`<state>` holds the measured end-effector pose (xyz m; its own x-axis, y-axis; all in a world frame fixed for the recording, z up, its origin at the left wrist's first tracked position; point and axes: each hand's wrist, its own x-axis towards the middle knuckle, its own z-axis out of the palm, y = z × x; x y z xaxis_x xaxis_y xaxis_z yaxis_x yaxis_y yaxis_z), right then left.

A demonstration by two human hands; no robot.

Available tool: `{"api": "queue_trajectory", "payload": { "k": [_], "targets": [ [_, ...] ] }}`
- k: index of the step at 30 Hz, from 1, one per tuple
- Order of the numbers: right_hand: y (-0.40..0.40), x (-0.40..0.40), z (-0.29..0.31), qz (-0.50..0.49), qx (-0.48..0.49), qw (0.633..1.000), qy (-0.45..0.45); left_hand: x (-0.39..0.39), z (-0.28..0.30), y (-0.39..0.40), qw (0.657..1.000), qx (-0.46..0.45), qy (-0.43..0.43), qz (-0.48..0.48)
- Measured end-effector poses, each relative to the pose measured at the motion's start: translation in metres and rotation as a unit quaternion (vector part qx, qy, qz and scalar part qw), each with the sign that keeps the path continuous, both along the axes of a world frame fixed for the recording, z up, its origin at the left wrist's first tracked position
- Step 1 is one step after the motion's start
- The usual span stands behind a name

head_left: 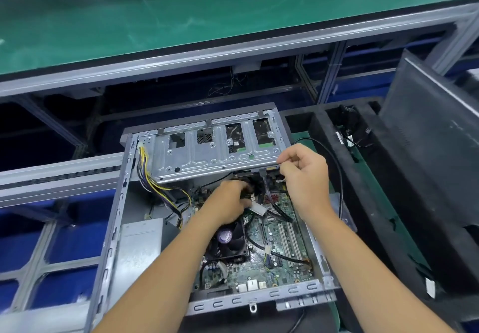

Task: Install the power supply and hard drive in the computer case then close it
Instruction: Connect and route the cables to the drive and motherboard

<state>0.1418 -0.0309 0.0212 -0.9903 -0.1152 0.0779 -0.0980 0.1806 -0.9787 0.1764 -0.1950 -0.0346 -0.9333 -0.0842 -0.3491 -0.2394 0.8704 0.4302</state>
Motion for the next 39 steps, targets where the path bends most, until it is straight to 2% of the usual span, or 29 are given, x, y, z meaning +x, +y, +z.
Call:
{"api": "queue_trajectory", "payload": {
  "k": [6, 8, 11, 13, 17, 21, 24, 27, 30, 33, 39],
  "targets": [
    [0.000, -0.002, 0.000, -0.006, -0.007, 1.000, 0.001, -0.002, -0.002, 0.000, 0.997, -0.068, 0.035, -0.013],
    [0.000, -0.002, 0.000, -0.007, -0.014, 1.000, 0.001, -0.001, -0.002, -0.002, 0.999, -0.022, 0.044, -0.023],
    [-0.001, -0.001, 0.001, -0.007, -0.014, 1.000, -0.001, -0.001, -0.001, 0.001, 0.995, 0.085, 0.013, -0.050],
    [-0.002, -0.001, 0.001, -0.007, -0.012, 1.000, 0.000, -0.001, -0.001, 0.004, 0.993, 0.102, -0.008, -0.066],
    [-0.003, -0.002, 0.000, 0.001, -0.009, 1.000, -0.003, 0.001, -0.007, 0.010, 0.993, 0.004, -0.016, -0.119],
    [-0.003, -0.002, 0.001, 0.007, -0.010, 1.000, -0.004, 0.001, -0.005, 0.018, 0.987, -0.069, 0.028, -0.142],
    [-0.003, -0.002, 0.001, 0.007, -0.011, 1.000, 0.000, 0.001, -0.001, 0.015, 0.982, -0.024, 0.053, -0.178],
    [-0.003, -0.002, 0.001, 0.009, -0.010, 1.000, 0.002, 0.005, 0.004, 0.020, 0.978, 0.052, 0.026, -0.200],
    [-0.003, -0.002, 0.001, 0.011, -0.014, 1.000, -0.002, 0.004, 0.006, 0.028, 0.977, 0.087, 0.024, -0.191],
    [-0.003, -0.002, 0.001, 0.010, -0.022, 1.000, -0.004, 0.002, 0.013, 0.025, 0.979, 0.087, 0.031, -0.179],
    [-0.002, -0.002, 0.003, 0.012, -0.024, 1.000, -0.003, 0.005, 0.023, 0.012, 0.979, 0.044, -0.022, -0.198]
  ]
}}
